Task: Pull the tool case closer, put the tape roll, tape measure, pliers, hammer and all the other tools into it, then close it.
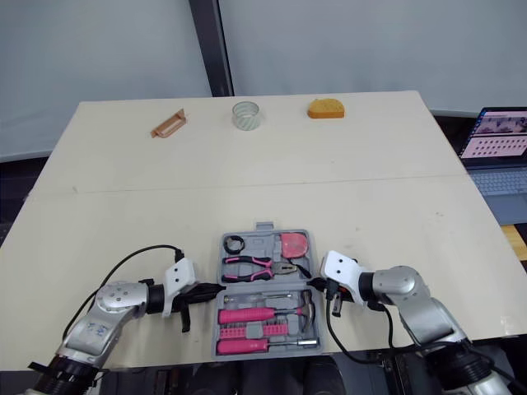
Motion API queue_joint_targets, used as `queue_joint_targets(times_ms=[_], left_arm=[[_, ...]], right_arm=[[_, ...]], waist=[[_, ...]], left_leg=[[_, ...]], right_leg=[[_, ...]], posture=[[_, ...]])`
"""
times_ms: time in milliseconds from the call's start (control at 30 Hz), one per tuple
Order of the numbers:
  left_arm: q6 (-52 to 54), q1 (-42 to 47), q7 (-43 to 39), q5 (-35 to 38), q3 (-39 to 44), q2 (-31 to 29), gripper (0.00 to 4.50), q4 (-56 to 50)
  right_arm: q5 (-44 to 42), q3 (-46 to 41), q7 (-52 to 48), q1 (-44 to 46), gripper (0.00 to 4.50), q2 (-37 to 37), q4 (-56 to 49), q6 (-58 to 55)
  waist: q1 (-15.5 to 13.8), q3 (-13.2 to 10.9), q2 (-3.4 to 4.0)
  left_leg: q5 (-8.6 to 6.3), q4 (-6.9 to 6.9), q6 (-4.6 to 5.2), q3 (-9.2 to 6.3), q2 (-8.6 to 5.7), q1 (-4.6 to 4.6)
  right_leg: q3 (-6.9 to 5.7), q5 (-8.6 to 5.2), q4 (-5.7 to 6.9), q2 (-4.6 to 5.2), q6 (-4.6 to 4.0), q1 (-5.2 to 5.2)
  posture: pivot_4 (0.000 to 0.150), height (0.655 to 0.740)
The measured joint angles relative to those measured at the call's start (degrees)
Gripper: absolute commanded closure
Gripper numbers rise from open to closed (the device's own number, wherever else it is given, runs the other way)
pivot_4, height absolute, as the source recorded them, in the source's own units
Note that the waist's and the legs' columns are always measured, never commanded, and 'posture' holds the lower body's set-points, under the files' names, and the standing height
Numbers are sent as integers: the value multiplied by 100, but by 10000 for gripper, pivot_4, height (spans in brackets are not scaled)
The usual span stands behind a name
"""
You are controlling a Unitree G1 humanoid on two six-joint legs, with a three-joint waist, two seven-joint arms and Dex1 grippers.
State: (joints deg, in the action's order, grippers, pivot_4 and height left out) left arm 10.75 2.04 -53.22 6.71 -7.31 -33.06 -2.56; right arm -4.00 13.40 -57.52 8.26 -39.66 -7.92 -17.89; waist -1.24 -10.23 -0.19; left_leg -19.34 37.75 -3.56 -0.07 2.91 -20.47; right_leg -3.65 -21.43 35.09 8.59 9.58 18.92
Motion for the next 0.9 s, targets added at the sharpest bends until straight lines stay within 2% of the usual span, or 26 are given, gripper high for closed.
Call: queue_joint_targets(times_ms=[200, 400, 500, 700, 900], left_arm=[[-89, -1, 5, 2, 11, -91, 44544, 58], [-223, -219, -109, 123, 426, -641, 44544, 123], [-175, -434, -341, 438, 802, -894, 44544, 100], [736, -1033, -1283, 2017, 1432, -1486, 44544, -1330], [770, -1401, -1438, 2152, 1116, -1478, 44544, -2178]], right_arm=[[-12, -19, 0, -39, 45000, -23, -1, 25], [-77, -162, -1, -219, 45000, -265, 12, 72], [-170, -383, 0, -264, 45000, -360, 14, 44], [-808, -1040, 8, -165, 45000, -434, -53, -708], [-1539, -1390, 186, 112, 45000, -299, -359, -1991]], waist=[[2, 0, 0], [17, 0, 0], [13, 0, 0], [2, -9, -8], [4, -12, 0]], left_leg=[[0, 0, 0, 0, 0, 0], [0, -3, 0, 1, 1, 2], [0, -5, 0, 1, 1, 1], [-1, -3, 0, -1, 3, -5], [-1, -10, 0, 1, 3, -4]], right_leg=[[0, 0, -1, 0, 0, 0], [0, 0, -4, 0, 0, 0], [0, 0, -4, 0, 0, 1], [0, 0, -6, 0, -1, 1], [2, 0, -12, 0, -1, 2]], posture=[[1500, 7400], [1500, 7400], [1500, 7400], [1500, 7400], [1500, 7400]])
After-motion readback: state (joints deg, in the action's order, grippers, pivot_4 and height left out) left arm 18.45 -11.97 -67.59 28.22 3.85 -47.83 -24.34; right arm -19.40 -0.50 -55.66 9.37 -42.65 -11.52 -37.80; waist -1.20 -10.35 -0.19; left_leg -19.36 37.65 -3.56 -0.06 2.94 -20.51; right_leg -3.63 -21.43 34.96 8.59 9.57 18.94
